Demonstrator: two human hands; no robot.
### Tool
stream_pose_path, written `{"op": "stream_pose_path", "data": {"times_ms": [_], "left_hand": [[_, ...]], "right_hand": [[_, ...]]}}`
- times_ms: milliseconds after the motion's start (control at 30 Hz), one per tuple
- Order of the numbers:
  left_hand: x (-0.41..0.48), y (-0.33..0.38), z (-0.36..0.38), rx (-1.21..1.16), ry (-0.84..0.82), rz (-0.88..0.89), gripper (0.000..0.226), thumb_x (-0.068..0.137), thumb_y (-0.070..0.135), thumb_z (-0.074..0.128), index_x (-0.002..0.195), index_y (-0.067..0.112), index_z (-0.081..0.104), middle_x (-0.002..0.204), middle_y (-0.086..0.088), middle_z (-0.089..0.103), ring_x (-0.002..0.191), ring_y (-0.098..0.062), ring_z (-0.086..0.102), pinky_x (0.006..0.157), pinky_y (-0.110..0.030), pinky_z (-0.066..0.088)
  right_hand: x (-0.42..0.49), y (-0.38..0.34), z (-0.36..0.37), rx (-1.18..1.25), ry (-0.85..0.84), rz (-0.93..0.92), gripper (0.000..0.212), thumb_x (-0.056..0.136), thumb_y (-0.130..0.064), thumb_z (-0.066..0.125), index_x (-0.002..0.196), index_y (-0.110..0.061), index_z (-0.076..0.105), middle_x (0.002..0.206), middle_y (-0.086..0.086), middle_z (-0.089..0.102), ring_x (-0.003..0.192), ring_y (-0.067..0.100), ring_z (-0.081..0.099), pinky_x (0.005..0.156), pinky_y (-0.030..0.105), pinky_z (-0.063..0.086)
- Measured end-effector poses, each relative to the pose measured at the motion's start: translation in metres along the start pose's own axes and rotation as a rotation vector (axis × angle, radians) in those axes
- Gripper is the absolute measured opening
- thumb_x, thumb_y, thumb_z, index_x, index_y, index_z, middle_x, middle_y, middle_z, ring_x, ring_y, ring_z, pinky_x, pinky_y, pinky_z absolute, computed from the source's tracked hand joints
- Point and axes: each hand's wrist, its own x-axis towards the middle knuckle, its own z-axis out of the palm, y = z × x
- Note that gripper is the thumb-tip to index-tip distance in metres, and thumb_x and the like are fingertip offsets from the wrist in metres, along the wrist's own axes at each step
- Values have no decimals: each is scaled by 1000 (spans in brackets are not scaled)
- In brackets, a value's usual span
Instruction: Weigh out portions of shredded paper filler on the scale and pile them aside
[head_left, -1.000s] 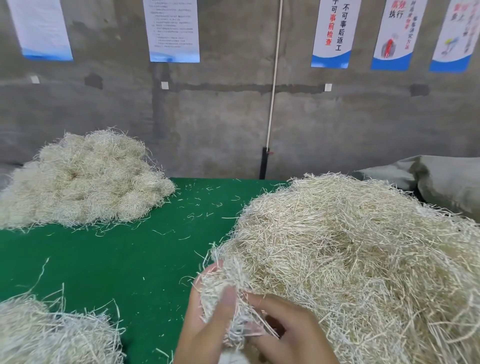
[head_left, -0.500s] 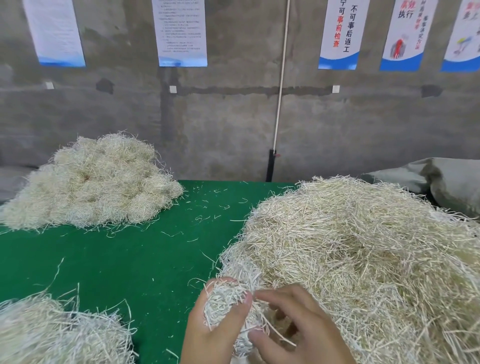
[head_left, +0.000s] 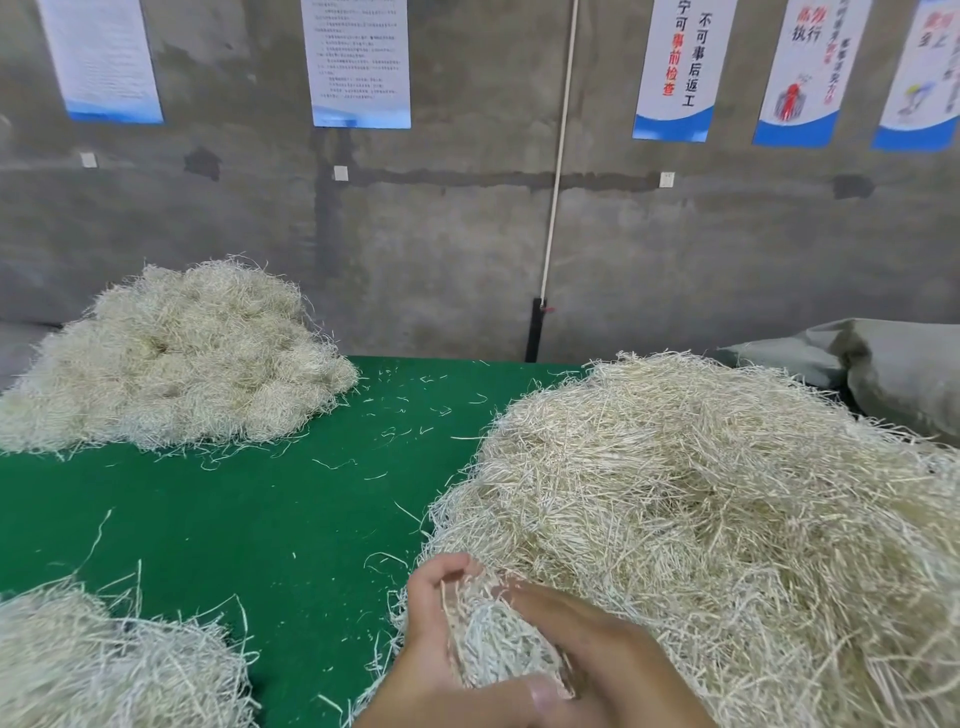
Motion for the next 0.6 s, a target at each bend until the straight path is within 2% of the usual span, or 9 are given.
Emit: {"op": "stream_pose_path", "data": {"times_ms": [67,167,267,333,400,467,500,567,600], "left_hand": [[5,-9,-3,104,-9,92,81,47,27,97,117,42,58,123,6,63,112,-12,64,97,-31,52],[1,-3,8,-18,-59,206,89,55,33,96,130,41,47,125,-29,59,111,-48,59,102,-65,39],[-1,2,14,-53,-102,178,73,83,17,78,138,19,30,105,-25,70,95,-37,67,94,-51,50],[-4,5,9,-44,-37,73,58,64,41,91,112,34,59,83,7,77,86,-17,67,77,-25,56],[-11,5,1,-73,160,74,69,47,55,92,104,27,64,81,19,75,81,-8,71,67,-16,55],[-14,16,2,-157,292,68,48,63,37,85,107,28,69,93,13,76,82,-7,73,66,-24,58],[-15,24,5,-153,339,49,48,65,35,82,111,32,70,104,10,75,88,-9,73,73,-34,58],[-21,34,-1,-69,467,20,79,60,48,82,133,35,55,129,10,63,109,-14,64,96,-47,48],[-25,37,-11,-21,545,0,92,59,55,81,141,36,44,134,16,55,114,-13,58,99,-43,43]], "right_hand": [[-3,-2,-1,86,135,-9,53,82,-56,59,119,-84,32,125,-58,38,118,-23,45,100,5,38],[-7,-5,4,270,292,41,41,70,-44,61,101,-71,60,98,-33,69,85,-7,67,72,8,49],[-8,-13,11,426,249,140,38,70,-41,58,100,-63,65,90,-17,75,80,4,71,70,14,52],[-6,-14,14,486,127,139,37,77,-46,61,110,-64,61,105,-19,72,94,2,69,81,15,52],[-2,-16,15,476,71,143,48,71,-74,61,115,-79,42,124,-49,49,114,-24,47,92,0,36],[1,-17,15,376,89,133,63,57,-94,53,113,-89,24,127,-63,24,121,-35,23,102,-3,23],[-1,-18,14,328,127,121,65,59,-93,52,117,-87,24,133,-61,21,125,-33,20,114,10,21],[-7,-21,7,265,224,137,60,71,-81,56,125,-79,32,143,-52,21,130,-28,20,119,35,14],[-11,-21,3,273,276,136,55,75,-76,57,127,-74,38,144,-47,27,129,-26,27,117,37,24]]}}
